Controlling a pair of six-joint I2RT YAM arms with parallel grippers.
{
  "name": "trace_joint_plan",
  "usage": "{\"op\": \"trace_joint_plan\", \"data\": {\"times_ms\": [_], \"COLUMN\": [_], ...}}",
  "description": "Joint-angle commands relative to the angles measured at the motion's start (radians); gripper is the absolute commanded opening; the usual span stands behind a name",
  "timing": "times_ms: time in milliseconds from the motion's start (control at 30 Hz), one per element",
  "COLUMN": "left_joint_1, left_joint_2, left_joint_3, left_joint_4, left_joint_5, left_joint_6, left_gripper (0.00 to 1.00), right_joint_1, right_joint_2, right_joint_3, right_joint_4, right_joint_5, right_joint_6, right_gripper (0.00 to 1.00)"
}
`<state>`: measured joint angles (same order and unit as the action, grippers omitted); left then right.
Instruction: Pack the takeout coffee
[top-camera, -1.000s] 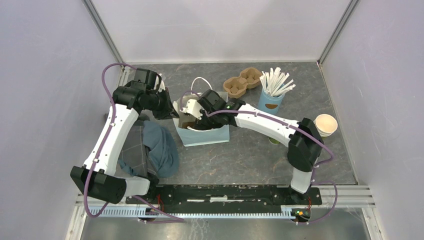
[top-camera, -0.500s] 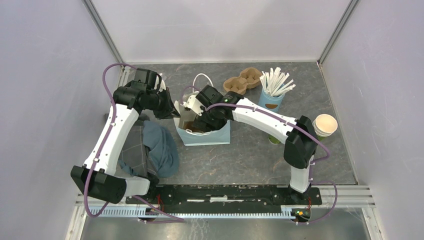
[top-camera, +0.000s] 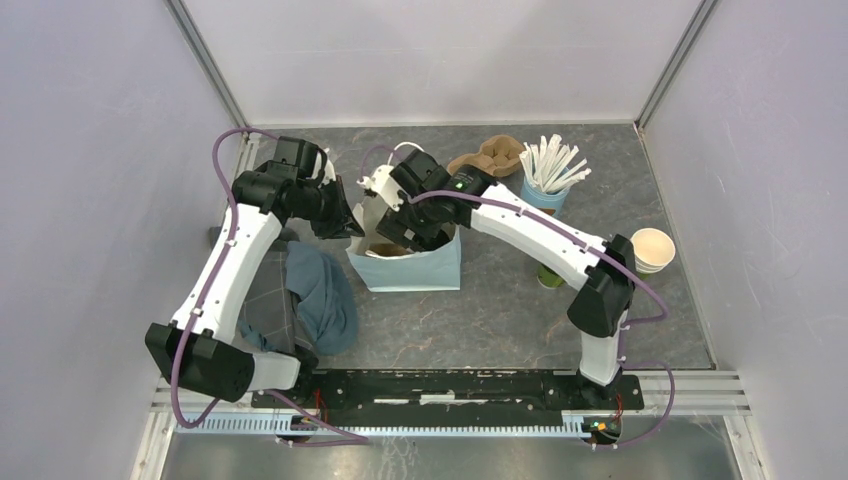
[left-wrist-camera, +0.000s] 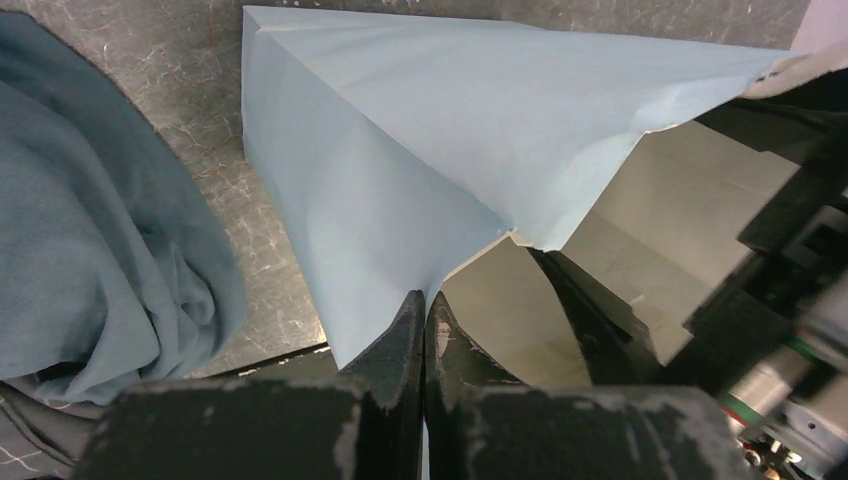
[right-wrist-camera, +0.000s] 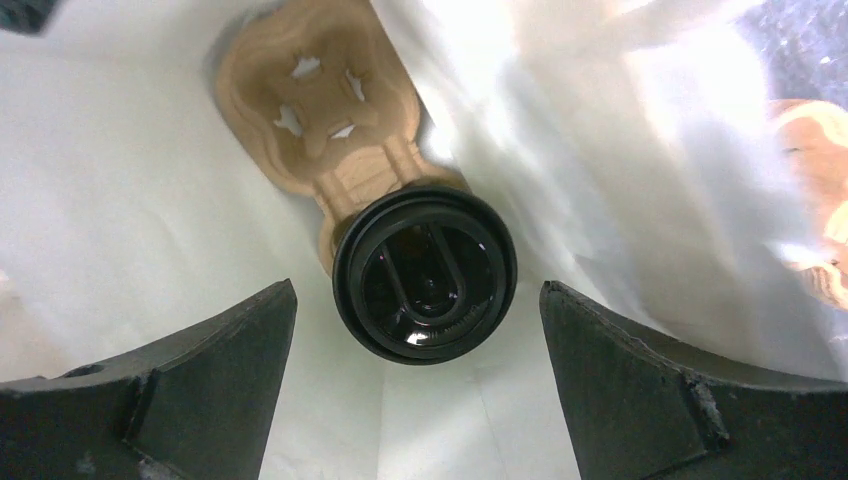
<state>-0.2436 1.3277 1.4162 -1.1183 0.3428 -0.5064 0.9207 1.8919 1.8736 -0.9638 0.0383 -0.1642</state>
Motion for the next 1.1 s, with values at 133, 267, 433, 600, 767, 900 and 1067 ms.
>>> {"op": "trace_joint_plan", "data": {"times_ms": [133,267,433,600,767,900,1067], "left_joint_1": [0.004,0.004,0.004,0.004,0.004,0.004,0.004], "left_joint_2": [0.022,0.028,0.029,0.010,-0.039,-0.083,-0.130], "left_joint_3": [0.009,0.024,0.031,0.060,0.035,0.016,-0.038], "left_joint_4": [-0.005,-0.018,-0.028,-0.042,-0.018,0.007,0.044], "left_joint_5": [0.002,-0.001,0.002,0.027,0.073,0.112,0.124], "left_joint_6": [0.046,0.050,0.045,0.026,-0.031,-0.101,-0.151], "left_gripper": [0.02,0.02,0.08,0.35,0.60,0.64,0.61], "right_joint_1": [-0.003,-0.002,-0.008,-0.078,-0.222,-0.257,-0.257], "right_joint_2": [-0.125,-0.205,-0.341,-0.467,-0.620,-0.697,-0.786], "right_joint_3": [0.078,0.056,0.042,0.004,-0.184,-0.327,-0.618], "right_joint_4": [0.044,0.120,0.243,0.244,0.133,0.025,0.080], "right_joint_5": [0.020,-0.001,0.037,0.120,0.153,0.127,-0.016], "right_joint_6": [0.098,0.114,0.141,0.284,0.394,0.391,0.420], "right_gripper": [0.98,0.98,0.98,0.98,0.98,0.98,0.98]}}
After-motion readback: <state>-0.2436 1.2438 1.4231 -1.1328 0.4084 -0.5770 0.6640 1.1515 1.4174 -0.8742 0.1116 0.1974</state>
